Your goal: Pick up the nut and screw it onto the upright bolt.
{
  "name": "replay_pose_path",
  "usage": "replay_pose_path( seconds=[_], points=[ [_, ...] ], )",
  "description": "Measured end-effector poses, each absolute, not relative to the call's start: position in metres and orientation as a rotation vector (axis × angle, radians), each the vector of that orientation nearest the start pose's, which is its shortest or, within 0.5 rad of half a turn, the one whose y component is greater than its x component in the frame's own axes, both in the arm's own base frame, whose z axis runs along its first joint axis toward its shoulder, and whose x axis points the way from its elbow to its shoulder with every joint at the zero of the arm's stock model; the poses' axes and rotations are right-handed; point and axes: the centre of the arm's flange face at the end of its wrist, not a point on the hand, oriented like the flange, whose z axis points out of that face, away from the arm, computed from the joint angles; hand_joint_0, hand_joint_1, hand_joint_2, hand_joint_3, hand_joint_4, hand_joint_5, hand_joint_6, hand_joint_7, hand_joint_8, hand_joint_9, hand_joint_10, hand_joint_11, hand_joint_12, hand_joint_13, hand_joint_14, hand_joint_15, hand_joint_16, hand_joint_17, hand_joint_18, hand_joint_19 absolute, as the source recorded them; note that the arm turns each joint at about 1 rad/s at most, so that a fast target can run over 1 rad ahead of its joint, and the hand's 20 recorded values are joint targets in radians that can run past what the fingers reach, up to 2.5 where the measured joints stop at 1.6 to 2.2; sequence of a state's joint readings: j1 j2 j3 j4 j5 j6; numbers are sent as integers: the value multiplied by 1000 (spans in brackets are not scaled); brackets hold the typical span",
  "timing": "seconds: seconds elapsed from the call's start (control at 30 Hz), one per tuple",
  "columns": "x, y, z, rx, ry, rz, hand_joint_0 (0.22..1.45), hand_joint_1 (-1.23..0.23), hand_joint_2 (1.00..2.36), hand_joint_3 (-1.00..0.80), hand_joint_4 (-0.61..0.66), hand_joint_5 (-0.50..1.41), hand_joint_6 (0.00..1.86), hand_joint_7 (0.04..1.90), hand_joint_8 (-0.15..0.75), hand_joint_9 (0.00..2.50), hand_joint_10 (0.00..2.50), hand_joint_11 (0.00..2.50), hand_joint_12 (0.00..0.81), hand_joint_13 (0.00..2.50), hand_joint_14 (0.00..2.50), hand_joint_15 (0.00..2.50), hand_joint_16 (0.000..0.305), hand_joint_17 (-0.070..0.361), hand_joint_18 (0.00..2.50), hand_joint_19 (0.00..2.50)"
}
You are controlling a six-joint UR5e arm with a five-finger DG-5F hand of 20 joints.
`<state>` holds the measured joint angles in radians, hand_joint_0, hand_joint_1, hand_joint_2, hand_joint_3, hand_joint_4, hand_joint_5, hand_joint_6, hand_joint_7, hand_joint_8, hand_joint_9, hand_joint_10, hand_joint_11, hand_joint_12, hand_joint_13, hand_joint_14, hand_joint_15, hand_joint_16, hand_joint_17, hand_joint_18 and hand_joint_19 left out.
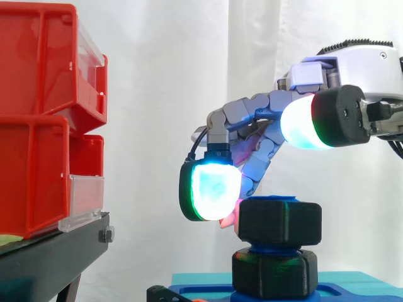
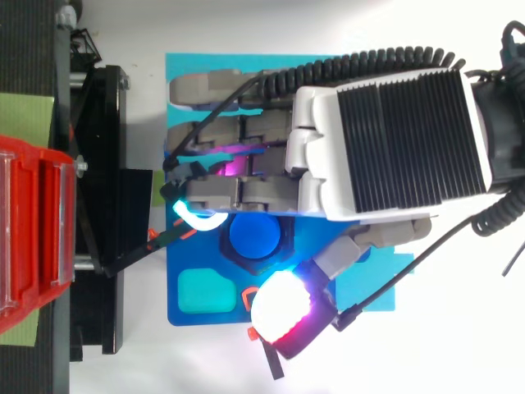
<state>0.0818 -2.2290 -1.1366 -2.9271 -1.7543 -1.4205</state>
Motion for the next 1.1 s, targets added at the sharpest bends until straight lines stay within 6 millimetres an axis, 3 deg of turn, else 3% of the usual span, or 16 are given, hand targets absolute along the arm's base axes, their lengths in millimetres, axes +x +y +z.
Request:
replay_pose_path(
  seconds=[0.5, 0.83, 0.97, 1.1],
  points=[
    [743, -76, 311, -96, 1586, 330, 534, -241, 1000, -500, 102, 51, 617, 1359, 255, 1246, 0, 0, 183, 847, 0, 0, 11, 24, 387, 0],
    [740, -92, 313, -108, 1581, 343, 533, -234, 1000, -500, 90, 65, 595, 1411, 256, 1362, 0, 0, 167, 902, 0, 0, 7, 16, 474, 0],
    [743, -95, 323, -109, 1565, 341, 527, -223, 1000, -500, 166, 59, 505, 1536, 261, 1311, 0, 0, 183, 859, 0, 0, 10, 23, 420, 0],
    [747, -96, 340, -110, 1556, 339, 521, -211, 1000, -500, 222, 3, 505, 1296, 269, 1228, 0, 0, 206, 804, 0, 0, 14, 31, 362, 0]
  ],
)
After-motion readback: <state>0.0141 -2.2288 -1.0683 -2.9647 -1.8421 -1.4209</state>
